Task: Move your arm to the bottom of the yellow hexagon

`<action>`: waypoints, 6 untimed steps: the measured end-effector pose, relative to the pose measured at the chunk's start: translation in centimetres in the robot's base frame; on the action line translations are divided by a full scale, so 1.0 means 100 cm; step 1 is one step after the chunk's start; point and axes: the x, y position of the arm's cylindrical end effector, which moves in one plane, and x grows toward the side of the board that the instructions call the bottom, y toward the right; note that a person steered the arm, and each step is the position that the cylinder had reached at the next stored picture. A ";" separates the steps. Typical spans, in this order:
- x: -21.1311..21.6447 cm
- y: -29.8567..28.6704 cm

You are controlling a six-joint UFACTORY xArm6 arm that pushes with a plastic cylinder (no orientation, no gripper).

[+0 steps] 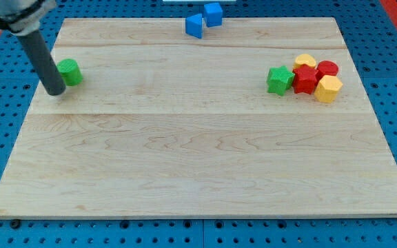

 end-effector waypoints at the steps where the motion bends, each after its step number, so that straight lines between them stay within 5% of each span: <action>1: 0.048 0.113; 3: 0.065 0.377; 4: 0.057 0.460; 6: 0.008 0.411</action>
